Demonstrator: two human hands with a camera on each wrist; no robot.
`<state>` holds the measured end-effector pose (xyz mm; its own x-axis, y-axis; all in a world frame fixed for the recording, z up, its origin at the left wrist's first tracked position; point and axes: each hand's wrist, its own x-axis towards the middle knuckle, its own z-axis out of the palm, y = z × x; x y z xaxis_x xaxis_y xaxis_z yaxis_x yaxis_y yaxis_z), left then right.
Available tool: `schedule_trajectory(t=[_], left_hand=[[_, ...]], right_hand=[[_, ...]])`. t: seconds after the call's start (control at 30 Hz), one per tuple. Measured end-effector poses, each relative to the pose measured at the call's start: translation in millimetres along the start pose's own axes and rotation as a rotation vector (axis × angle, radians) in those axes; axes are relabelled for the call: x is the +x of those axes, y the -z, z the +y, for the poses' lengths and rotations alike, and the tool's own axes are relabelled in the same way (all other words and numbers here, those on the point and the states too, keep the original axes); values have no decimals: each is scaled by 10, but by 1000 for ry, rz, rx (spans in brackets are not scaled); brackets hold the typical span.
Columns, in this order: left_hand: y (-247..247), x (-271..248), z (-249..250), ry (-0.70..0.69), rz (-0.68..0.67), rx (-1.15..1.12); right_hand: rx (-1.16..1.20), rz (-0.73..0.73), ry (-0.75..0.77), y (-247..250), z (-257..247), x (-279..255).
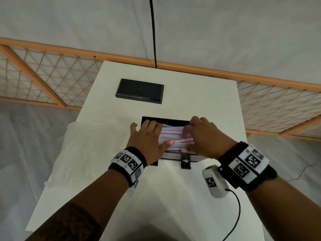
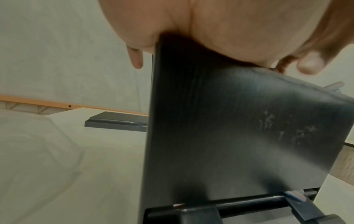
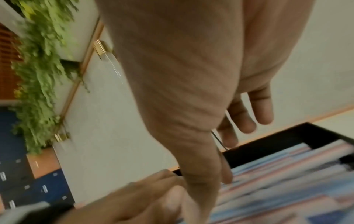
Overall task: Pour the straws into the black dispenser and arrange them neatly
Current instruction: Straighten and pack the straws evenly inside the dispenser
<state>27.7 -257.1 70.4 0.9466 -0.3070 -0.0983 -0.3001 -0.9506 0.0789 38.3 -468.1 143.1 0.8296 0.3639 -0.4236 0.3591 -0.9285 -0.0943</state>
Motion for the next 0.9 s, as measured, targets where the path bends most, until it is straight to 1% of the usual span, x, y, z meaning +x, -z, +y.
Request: schedule_trajectory(t=[0.03, 0.13, 0.23, 0.4, 0.5, 0.63, 0.8, 0.9], left_hand=[[-14, 1, -2, 6, -9, -6], [-32, 7, 0, 3, -13, -17], [-30, 21, 15, 6, -9, -23], [-38, 12, 15, 11, 21, -26], [-33, 21, 12, 6, 19, -35], [-34, 21, 17, 14, 12, -36], [-36, 15, 32, 30, 20, -37], [-48, 15, 42, 35, 20, -44]], right_hand=[[23, -7, 11, -36, -25, -34], [133, -93, 13, -183, -75, -128], [225, -90, 15, -330, -56, -166], [127, -124, 54, -549, -1, -83], [160, -179, 62, -503, 23, 50], [163, -292, 50, -412, 11, 230], [184, -352, 5, -333, -4, 318], [269, -422, 30, -304, 31, 367]])
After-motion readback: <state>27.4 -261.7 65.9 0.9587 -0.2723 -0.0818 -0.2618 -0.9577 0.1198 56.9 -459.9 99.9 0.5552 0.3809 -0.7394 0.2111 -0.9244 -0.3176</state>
